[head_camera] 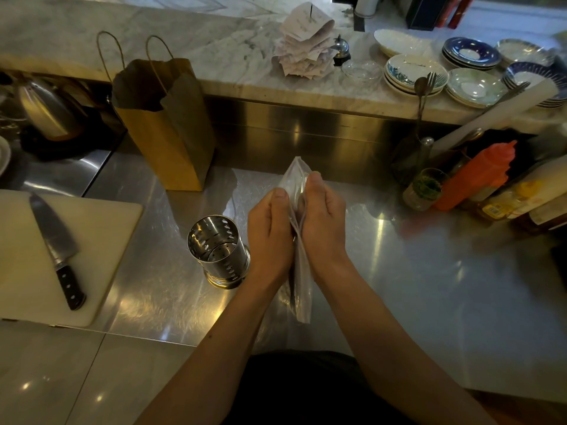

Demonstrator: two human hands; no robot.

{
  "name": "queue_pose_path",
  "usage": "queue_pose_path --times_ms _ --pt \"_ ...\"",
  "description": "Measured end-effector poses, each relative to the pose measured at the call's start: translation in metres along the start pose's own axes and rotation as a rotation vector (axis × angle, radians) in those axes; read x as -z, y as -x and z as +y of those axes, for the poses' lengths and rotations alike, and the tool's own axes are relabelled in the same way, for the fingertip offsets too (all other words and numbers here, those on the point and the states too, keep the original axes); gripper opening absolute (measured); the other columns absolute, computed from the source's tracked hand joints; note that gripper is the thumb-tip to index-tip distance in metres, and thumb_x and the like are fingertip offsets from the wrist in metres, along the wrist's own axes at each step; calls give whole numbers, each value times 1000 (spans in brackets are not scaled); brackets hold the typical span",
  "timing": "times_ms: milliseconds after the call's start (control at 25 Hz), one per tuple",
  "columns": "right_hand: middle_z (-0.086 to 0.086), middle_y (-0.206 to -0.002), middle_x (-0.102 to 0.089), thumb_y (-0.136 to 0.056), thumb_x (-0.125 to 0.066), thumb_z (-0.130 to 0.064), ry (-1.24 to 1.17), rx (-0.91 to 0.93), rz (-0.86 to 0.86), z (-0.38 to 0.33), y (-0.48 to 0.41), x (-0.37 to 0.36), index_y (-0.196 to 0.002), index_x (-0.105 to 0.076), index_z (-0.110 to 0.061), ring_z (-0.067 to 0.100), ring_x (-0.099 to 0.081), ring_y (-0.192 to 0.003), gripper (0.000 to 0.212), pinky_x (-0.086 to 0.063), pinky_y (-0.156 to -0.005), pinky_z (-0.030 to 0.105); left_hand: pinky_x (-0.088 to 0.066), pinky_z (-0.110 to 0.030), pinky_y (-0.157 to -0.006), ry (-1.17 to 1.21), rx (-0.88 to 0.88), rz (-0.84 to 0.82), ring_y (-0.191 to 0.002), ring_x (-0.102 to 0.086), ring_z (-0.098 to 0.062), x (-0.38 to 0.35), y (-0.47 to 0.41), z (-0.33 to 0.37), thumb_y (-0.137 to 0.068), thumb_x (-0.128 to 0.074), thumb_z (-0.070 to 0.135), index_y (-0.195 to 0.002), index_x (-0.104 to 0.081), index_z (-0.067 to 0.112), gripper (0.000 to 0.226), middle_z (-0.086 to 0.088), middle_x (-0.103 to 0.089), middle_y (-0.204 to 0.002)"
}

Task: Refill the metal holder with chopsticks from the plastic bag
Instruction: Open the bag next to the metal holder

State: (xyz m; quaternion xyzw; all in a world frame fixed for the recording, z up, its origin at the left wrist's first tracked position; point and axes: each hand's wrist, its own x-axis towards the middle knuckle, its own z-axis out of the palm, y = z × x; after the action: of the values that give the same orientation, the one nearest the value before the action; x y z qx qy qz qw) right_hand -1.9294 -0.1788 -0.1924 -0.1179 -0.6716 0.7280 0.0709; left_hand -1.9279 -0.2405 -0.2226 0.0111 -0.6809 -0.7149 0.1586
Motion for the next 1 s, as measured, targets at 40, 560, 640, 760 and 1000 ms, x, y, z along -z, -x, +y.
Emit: queue_pose_path --times_ms 40,560,640,760,1000 --pt "-10 -51 -49 -103 -37 -32 0 -7 -3 0 0 0 -70 -52 -11 0 -50 -49 43 -44 -50 16 -33 -9 -49 -6 -2 -3 -48 -42 1 1 0 -1 -99 -36 16 -63 -42 23 37 14 -48 -51" --pt "-11 -46 -39 -102 -37 -33 10 -11 1 8 -4 4 -61 -43 -17 2 -39 -42 44 -34 -45 12 -34 -16 -47 -8 20 -21 -48 -38 -2 9 -1 -6 -96 -39 30 -61 -41 22 36 10 -44 -50" --pt "-8 -49 -38 -102 -38 -34 12 -12 14 9 -5 5 -61 -43 -18 2 -38 -43 44 -34 -46 14 -35 -20 -47 -12 38 -25 -49 -39 -7 12 -1 -8 -93 -38 39 -62 -42 22 35 9 -43 -51" --pt "-11 -47 -36 -102 -38 -33 17 12 14 10 -6 7 -60 -41 -18 2 -36 -42 45 -33 -45 15 -34 -23 -47 -9 75 -34 -48 -38 -10 17 -1 -11 -91 -38 43 -62 -42 24 35 9 -41 -51" --pt "-11 -45 -36 -103 -38 -32 16 9 -3 16 -10 13 -59 -40 -18 2 -33 -42 46 -30 -43 17 -32 -27 -48 -24 85 -59 -49 -37 -18 22 0 -15 -94 -39 40 -61 -44 25 36 0 -40 -54"
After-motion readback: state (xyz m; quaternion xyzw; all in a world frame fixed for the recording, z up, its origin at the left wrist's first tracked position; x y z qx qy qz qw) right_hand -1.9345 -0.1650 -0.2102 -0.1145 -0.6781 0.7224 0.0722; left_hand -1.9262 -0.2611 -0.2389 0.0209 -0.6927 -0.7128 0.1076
